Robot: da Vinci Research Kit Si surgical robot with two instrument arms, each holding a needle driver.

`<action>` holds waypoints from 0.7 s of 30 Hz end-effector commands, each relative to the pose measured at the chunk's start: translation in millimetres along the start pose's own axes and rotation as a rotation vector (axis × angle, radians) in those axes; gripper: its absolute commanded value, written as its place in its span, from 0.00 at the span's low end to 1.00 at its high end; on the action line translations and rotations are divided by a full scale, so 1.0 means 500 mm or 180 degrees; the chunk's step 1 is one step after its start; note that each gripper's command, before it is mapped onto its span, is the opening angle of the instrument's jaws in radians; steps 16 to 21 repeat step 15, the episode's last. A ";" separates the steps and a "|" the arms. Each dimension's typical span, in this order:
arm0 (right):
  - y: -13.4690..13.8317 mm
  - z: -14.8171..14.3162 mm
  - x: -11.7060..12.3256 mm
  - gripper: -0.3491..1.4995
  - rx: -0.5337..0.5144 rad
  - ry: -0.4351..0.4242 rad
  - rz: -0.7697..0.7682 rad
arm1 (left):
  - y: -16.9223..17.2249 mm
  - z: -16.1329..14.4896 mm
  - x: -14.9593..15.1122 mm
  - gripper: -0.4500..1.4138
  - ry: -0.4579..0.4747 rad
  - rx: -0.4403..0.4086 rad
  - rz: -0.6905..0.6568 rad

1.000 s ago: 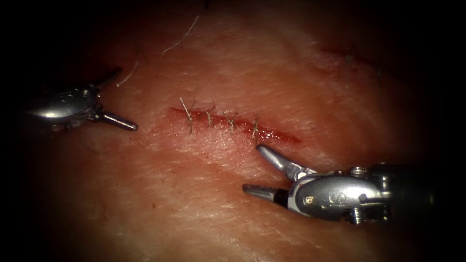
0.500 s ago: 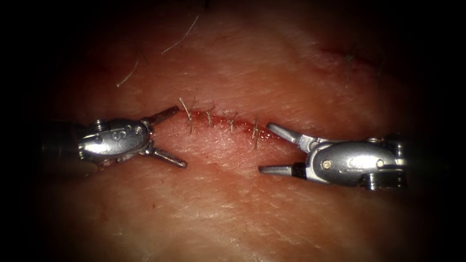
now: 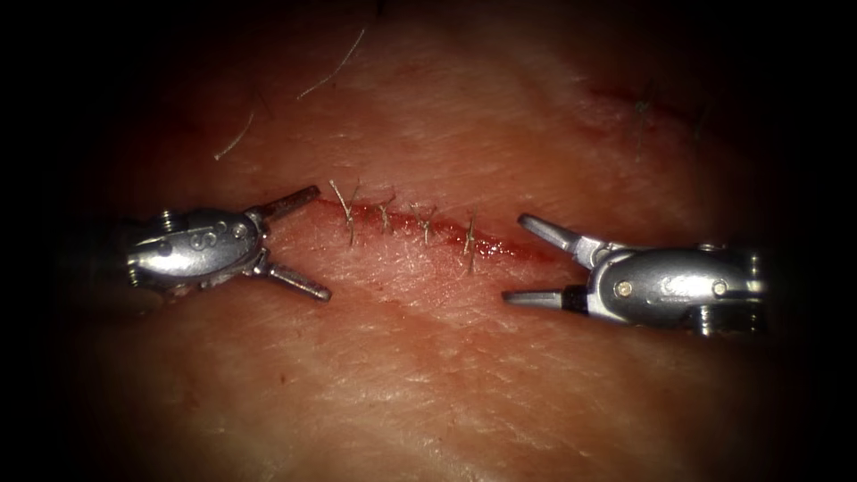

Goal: Wound Closure

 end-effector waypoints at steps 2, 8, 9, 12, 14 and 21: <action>-0.0010 0.0014 -0.0007 0.83 0.0003 0.0013 -0.0003 | 0.0001 0.0020 -0.0008 0.78 0.0001 -0.0004 0.0011; -0.0012 0.0011 0.0000 0.83 0.0000 0.0022 0.0001 | 0.0003 0.0020 -0.0007 0.77 0.0004 -0.0009 0.0052; -0.0013 0.0011 0.0001 0.83 0.0001 0.0023 0.0001 | 0.0006 0.0016 -0.0009 0.77 0.0006 -0.0016 0.0056; -0.0013 0.0011 0.0001 0.83 0.0001 0.0023 0.0000 | 0.0005 0.0011 -0.0011 0.76 0.0008 -0.0026 0.0061; -0.0014 0.0010 0.0001 0.83 0.0001 0.0023 0.0000 | 0.0003 0.0012 -0.0012 0.76 0.0008 -0.0026 0.0061; -0.0015 0.0009 0.0002 0.83 0.0002 0.0024 0.0000 | 0.0003 0.0013 -0.0011 0.75 0.0008 -0.0027 0.0061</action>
